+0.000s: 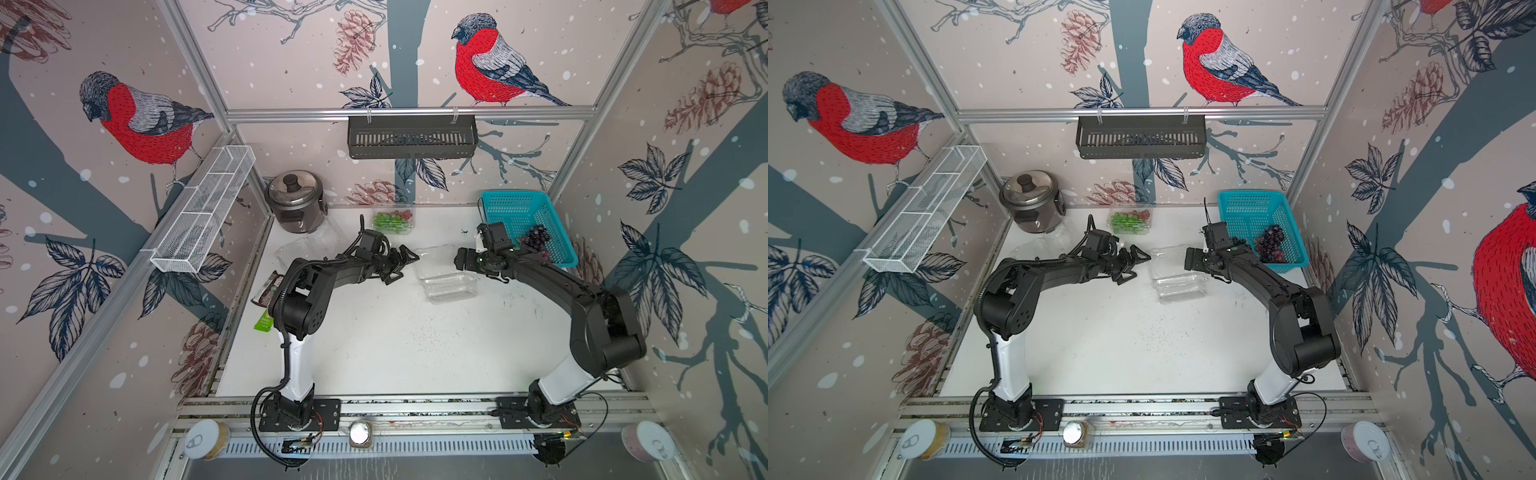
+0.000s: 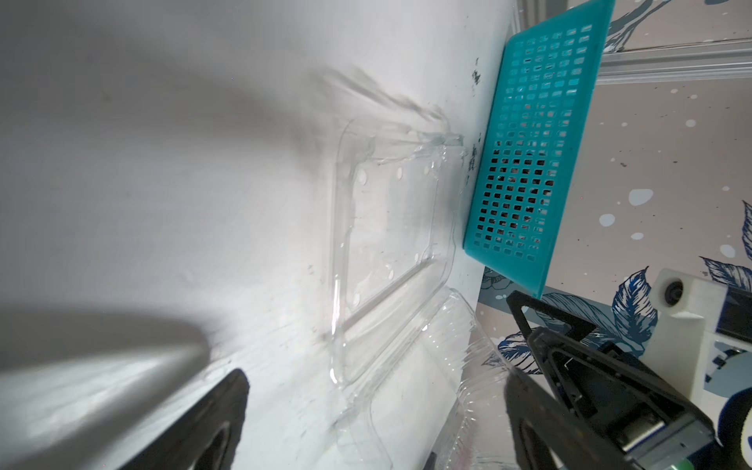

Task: Pack grapes into containers
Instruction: Move the packing box to the center of the board.

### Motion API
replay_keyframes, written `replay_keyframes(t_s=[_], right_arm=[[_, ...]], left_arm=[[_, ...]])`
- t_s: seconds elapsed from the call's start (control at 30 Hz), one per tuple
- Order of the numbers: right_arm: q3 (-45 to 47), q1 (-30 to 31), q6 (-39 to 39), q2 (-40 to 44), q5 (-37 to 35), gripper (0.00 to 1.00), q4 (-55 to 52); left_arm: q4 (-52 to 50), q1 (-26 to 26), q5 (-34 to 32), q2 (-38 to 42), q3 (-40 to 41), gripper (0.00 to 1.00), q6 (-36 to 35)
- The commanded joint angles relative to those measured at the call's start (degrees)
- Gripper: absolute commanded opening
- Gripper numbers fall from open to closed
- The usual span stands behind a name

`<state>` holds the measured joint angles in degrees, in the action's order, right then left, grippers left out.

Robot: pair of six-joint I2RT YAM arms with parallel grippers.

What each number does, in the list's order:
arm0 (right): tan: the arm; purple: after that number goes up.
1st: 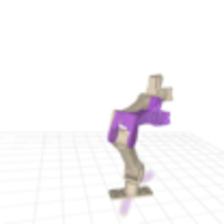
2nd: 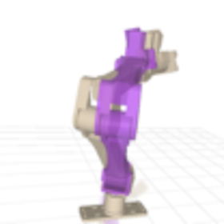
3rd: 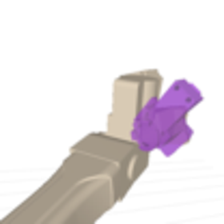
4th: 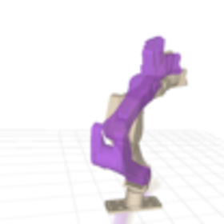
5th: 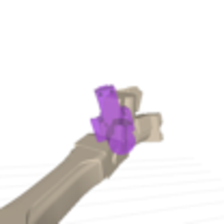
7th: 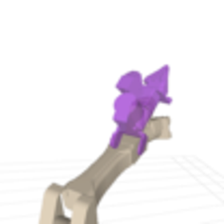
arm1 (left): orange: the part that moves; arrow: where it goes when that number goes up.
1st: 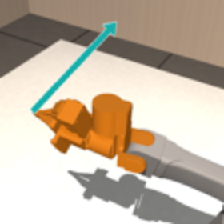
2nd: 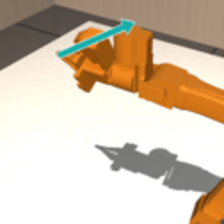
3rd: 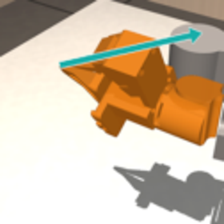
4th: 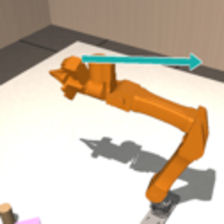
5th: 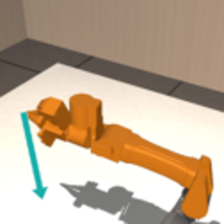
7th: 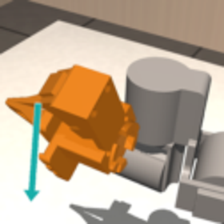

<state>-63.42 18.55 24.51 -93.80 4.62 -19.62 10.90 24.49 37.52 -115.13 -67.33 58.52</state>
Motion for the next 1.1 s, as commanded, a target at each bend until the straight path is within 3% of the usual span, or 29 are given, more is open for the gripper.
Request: replay_keyframes(t_s=[0.0,0.43,0.8,1.07], right_arm=[[1.86,0.56,-1.74,0.45,-2.32,0.79,-1.66],[11.39,3.21,-0.66,4.52,-2.19,0.39,0.90],[19.12,5.51,1.65,4.80,-2.05,0.31,12.08],[22.01,6.20,1.32,5.64,-3.06,0.28,17.74]], left_arm=[[1.35,0.21,1.31,1.22,1.48,0.97,-0.33],[3.67,1.79,1.61,0.26,2.99,0.97,0.63],[8.16,1.88,3.43,-1.88,3.32,0.97,3.90],[8.81,2.01,3.85,-4.83,-1.13,0.97,4.05]])
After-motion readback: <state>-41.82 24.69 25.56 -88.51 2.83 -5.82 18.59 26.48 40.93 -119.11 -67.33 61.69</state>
